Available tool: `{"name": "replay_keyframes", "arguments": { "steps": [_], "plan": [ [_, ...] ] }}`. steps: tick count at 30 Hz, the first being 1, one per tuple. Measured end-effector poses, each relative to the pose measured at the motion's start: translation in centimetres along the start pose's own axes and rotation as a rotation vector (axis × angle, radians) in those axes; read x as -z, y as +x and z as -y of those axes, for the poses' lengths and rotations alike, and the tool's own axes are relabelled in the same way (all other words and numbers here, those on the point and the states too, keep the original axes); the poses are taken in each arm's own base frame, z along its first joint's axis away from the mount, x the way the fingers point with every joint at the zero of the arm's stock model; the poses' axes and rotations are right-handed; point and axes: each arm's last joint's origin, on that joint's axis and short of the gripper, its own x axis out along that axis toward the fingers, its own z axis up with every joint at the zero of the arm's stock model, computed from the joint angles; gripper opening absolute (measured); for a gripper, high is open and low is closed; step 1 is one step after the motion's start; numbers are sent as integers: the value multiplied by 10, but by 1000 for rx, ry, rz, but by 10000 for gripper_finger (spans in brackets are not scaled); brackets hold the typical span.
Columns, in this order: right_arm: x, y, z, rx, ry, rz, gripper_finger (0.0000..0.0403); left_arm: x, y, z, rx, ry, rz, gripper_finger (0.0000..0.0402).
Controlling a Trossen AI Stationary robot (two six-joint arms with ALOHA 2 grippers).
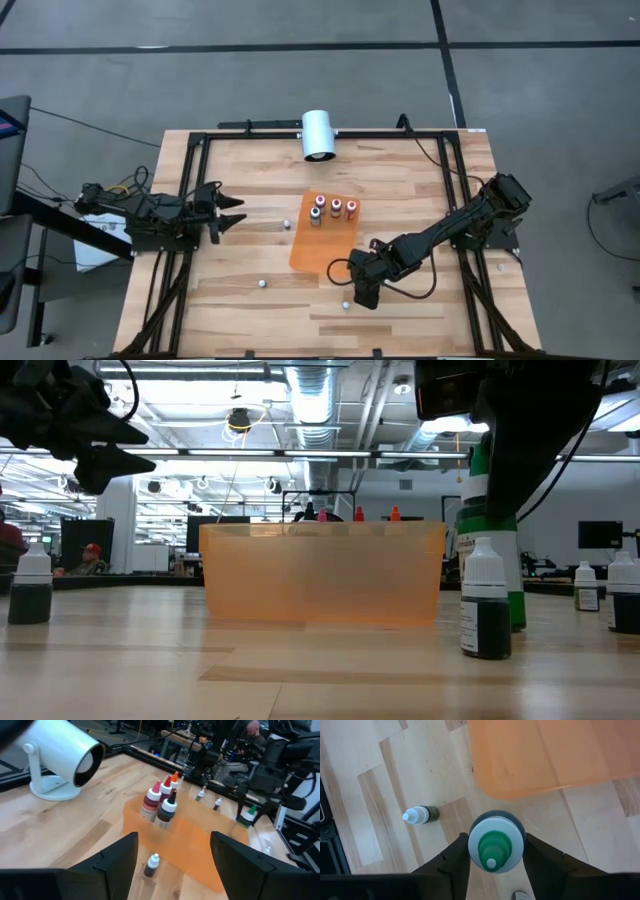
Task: Pick & Place food coloring
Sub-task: Put the large green food coloring bottle into the orange bin
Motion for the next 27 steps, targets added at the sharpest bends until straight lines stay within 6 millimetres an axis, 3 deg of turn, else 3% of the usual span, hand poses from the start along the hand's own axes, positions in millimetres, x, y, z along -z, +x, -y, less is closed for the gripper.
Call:
{"name": "replay_keyframes", "arguments": {
  "steps": [27],
  "plan": [
    [2,-8,5,35,82,-18,142,1,0,0,20,-15,-20,240]
  ]
}}
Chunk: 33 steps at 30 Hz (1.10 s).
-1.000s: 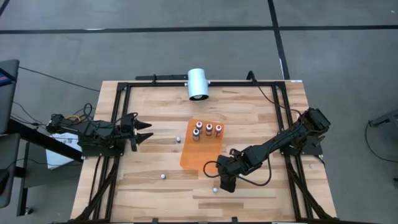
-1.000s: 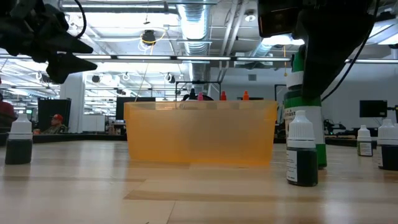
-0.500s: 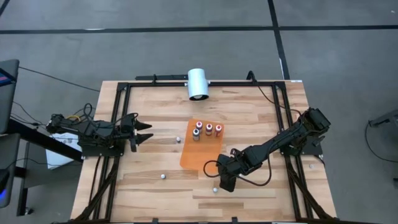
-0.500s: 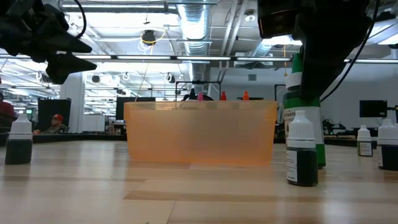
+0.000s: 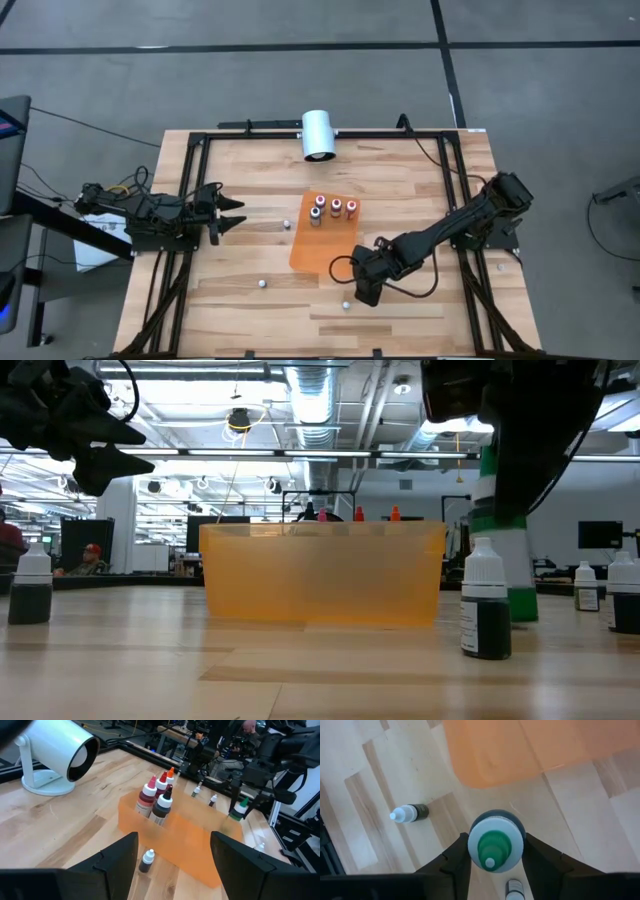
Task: Pick & Place food coloring
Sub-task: Put the large green food coloring bottle into the orange bin
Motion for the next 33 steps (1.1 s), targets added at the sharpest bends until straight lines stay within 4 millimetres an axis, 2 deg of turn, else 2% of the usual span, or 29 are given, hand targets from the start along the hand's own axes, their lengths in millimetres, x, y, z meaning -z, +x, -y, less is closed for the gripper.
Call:
{"name": "replay_keyframes", "arguments": {
  "steps": [6,14,21,27,33],
  "plan": [
    [1,-25,6,-18,15,24,147,0,0,0,-2,1,-3,240],
    [-2,-68,17,-85,45,121,142,2,0,-1,-10,-5,-19,240],
    [-13,-99,30,-178,72,244,150,2,0,-1,-10,-6,-17,240],
    [-33,-109,36,-248,32,392,145,1,0,-1,-10,-10,-13,240],
    [-46,-104,46,-220,38,418,151,1,0,-1,-9,-12,-11,240]
  ]
}}
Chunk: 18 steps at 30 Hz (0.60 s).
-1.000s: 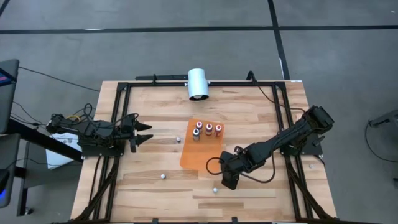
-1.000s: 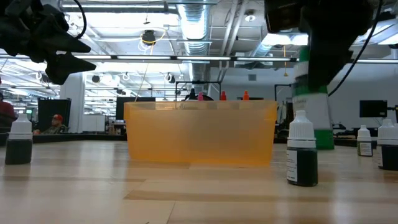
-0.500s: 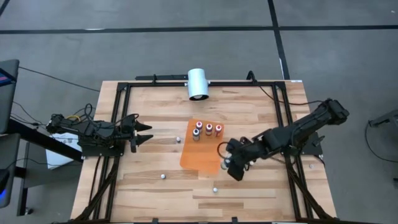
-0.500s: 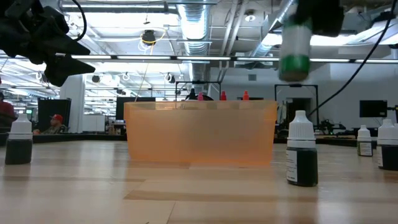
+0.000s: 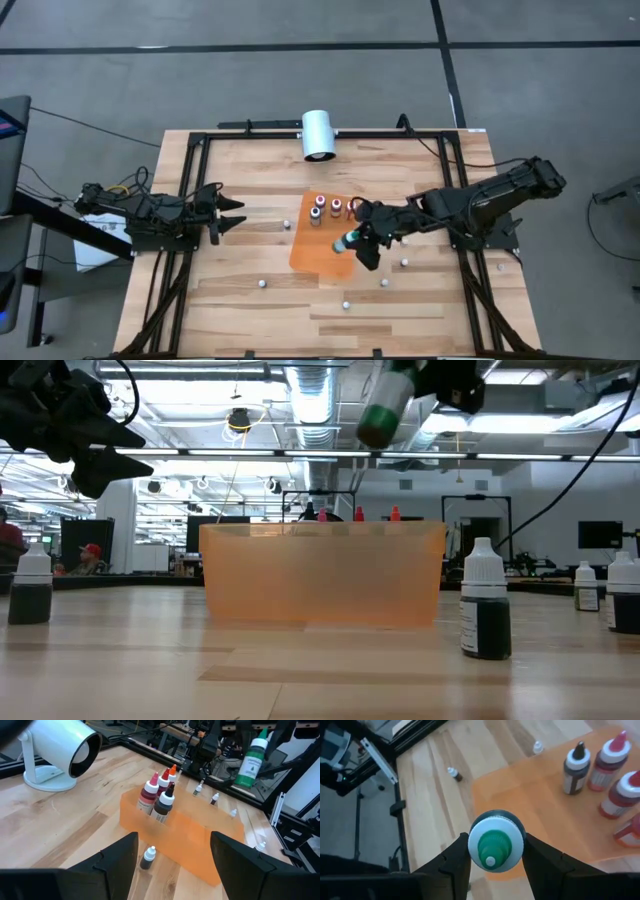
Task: Pick & Place food coloring
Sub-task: Put the large green food coloring bottle into the orange bin
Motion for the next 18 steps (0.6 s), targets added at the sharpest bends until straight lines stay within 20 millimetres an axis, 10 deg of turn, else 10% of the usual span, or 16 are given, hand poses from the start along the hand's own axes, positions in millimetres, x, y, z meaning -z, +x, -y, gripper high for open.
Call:
{"name": "replay_keyframes", "arguments": {
  "steps": [18],
  "plan": [
    [-39,70,35,202,-121,-124,151,0,0,0,-4,1,-2,240]
  ]
}}
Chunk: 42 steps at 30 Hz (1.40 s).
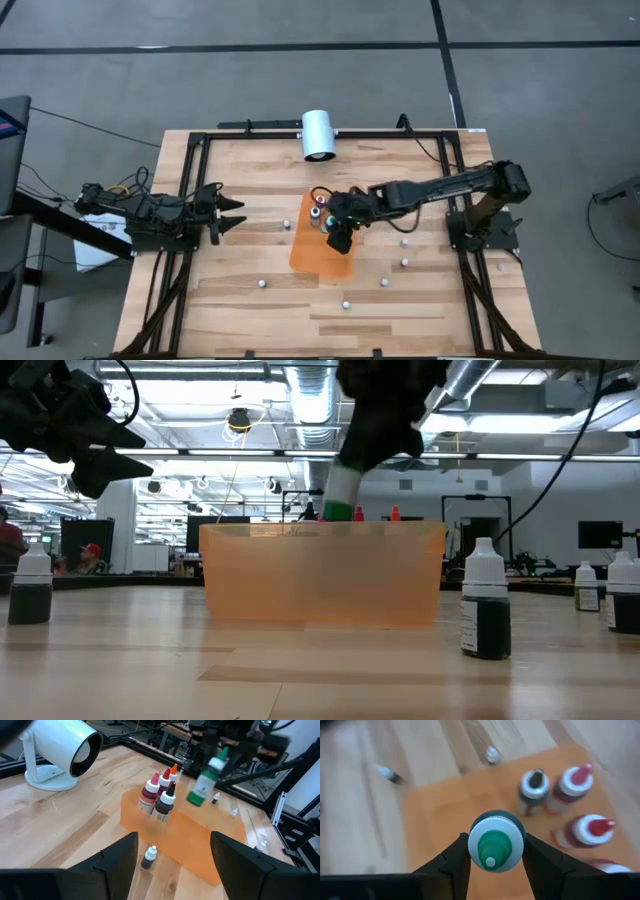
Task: Pick & Place food coloring
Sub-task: Put the large green food coloring bottle into the orange bin
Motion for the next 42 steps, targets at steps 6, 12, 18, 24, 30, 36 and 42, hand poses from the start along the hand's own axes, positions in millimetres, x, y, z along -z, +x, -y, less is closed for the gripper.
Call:
{"name": "replay_keyframes", "arguments": {
  "steps": [6,12,18,24,30,36,42],
  "plan": [
    [-7,25,8,78,-47,-126,152,0,0,0,0,-2,-6,240],
    [-2,45,9,108,-72,-189,159,1,0,-1,-4,0,-15,240],
    [2,55,12,150,-83,-214,154,2,0,-1,-8,-4,-21,240],
    [4,67,14,165,-86,-234,161,2,0,-1,-9,-4,-21,240],
    [6,73,15,192,-92,-238,161,2,0,-1,-9,-4,-21,240],
    [6,73,14,187,-108,-238,160,2,0,-1,-10,-3,-22,240],
    [6,74,14,183,-110,-240,179,3,0,-1,-12,-2,-25,240]
  ]
}}
